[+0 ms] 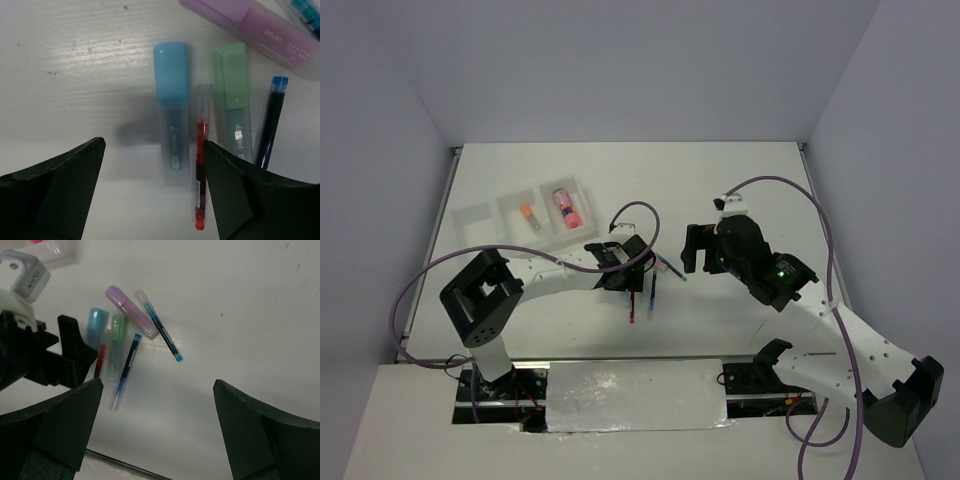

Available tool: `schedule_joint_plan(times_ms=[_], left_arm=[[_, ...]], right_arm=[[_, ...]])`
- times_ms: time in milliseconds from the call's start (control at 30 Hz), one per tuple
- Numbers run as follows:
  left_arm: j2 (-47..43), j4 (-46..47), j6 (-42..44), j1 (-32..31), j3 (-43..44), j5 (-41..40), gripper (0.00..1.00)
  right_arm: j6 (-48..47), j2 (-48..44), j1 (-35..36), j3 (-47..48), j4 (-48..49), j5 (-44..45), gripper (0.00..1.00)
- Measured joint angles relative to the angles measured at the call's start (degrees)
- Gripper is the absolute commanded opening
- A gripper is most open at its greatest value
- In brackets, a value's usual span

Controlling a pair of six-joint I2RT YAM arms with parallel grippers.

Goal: Sort the stationery into containers
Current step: Pick up the pen from the center of the board, then place the pen in the storage box.

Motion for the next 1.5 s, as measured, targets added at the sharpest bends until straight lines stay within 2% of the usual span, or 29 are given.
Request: schedule_joint_plan(times_ms=[200,467,633,733,767,867,933,1100,1200,1267,1367,1500], left_arm=[[2.60,1.07,-0.92,0.02,2.36,-0.72,0.88],[3.82,2.54,-0.90,1.46,2.36,-0.94,0.76],[4.61,4.22,-0.94,2.64,0.22,-0.66,0.72],[4.81,5.79,-1.07,3.34,0.00,-0.20,0.51],[4.90,6.27,-1.11,3.52,-0.15,-0.17,0.37],[4.42,7.39,-1.25,3.98,-0.92,-0.20,0.06],[2.56,7.23,-1.53,4.50,-2.71,-0.24,0.00],[-10.69,-0.52,-2.16,7.91,-8.15,-1.40,0.00],[-21.75,-4.04,-0.79,11.43,-6.47,-3.37,0.00],[-26.91,-4.61,1.03,15.93,-3.72,-3.32,0.01],[-28.68,-4.66,4.76,26.27,0.79,-2.69,0.03],[-22.71,-5.01,8.52,36.74,5.16,-1.51,0.07]], right_arm=[[-0.83,-3.85,-0.15,-0.02,-0.44,-2.05,1.00],[-1.11,-3.13,-0.15,-0.02,-0.26,-3.50,1.00],[-1.25,-2.51,-0.15,-0.02,-0.09,-3.76,1.00],[-1.25,-1.99,-0.15,-0.02,-0.09,-4.11,1.00],[-1.25,-1.95,-0.15,0.00,-0.09,-4.15,1.00],[-1.29,-1.95,-0.15,0.11,-0.13,-4.17,1.00],[-1.55,-2.08,-0.15,0.35,-0.17,-4.17,1.00],[-2.56,-4.13,-0.28,0.39,-0.07,-4.76,1.00],[-2.91,-4.87,-0.39,0.39,0.35,-5.60,1.00],[-2.93,-4.74,-0.39,0.20,1.16,-6.34,1.00],[-2.86,-3.93,-0.52,-0.48,2.75,-7.87,1.00],[-2.67,-1.92,-0.52,-0.76,3.63,-9.29,1.00]])
